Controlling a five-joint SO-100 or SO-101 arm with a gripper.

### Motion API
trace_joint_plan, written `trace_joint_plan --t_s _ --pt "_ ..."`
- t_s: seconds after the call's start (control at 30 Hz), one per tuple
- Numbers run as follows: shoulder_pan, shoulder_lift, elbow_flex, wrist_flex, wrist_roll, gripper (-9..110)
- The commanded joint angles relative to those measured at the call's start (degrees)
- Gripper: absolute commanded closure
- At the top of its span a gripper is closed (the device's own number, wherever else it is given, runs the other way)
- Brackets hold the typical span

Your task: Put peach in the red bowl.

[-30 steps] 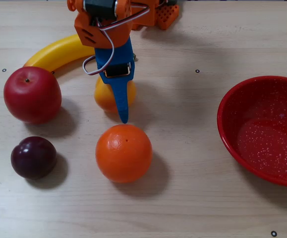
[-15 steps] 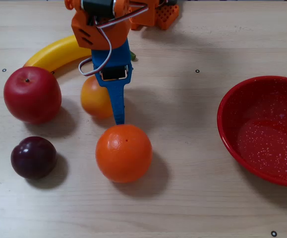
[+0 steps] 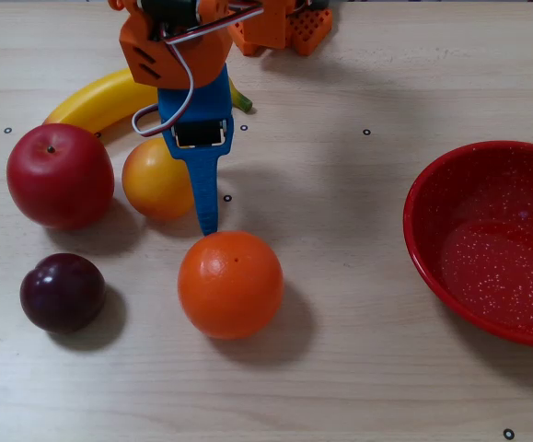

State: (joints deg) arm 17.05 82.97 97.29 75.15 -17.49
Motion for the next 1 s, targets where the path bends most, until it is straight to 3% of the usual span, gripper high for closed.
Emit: trace_joint_plan --t_s 0.0,0.97 --pt "1.67 2.99 -4.39 2.20 0.62 50" --pt "2.90 2.11 -4.31 0.62 -0.62 51"
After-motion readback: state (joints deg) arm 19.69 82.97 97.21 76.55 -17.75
